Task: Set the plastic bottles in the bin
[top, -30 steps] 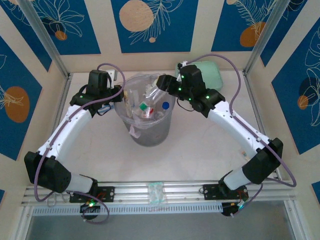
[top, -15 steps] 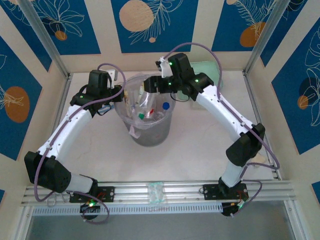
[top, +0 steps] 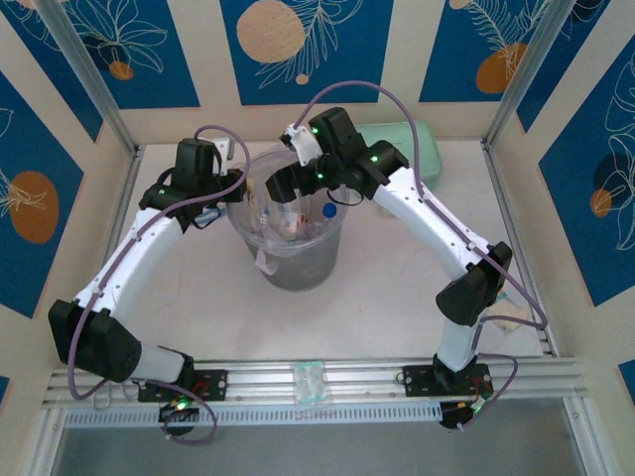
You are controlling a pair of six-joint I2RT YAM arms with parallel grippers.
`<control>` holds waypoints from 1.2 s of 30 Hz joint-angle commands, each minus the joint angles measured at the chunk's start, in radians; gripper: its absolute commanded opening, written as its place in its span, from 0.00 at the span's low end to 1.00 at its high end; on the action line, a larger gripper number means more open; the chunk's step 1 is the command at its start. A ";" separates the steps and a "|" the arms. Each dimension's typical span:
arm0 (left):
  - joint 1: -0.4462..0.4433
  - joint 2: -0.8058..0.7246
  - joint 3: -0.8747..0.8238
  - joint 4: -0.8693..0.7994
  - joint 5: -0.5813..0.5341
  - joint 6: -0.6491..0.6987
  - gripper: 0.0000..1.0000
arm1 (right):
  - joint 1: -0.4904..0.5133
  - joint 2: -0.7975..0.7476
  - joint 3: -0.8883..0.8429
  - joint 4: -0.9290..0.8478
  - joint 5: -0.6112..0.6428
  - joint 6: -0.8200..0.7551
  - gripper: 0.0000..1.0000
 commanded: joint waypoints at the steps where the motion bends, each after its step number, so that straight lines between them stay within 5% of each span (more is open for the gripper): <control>1: 0.010 0.003 -0.011 0.056 -0.017 0.016 0.00 | -0.008 -0.076 0.009 -0.007 0.015 0.006 0.84; 8: 0.013 0.003 -0.010 0.059 -0.012 0.016 0.00 | -0.024 -0.070 0.013 -0.004 0.053 0.039 0.79; 14: 0.013 -0.001 -0.012 0.059 -0.011 0.011 0.00 | -0.006 0.041 0.061 -0.020 -0.015 0.093 0.52; 17: 0.012 -0.007 -0.014 0.061 -0.015 0.012 0.00 | 0.005 0.114 0.085 -0.055 -0.028 0.125 0.47; 31: 0.013 -0.021 -0.018 0.067 -0.021 0.013 0.00 | 0.027 0.214 0.064 -0.182 0.065 0.222 0.48; 36: 0.013 -0.015 -0.020 0.071 -0.013 0.013 0.00 | 0.010 0.122 0.081 -0.143 0.021 0.205 0.67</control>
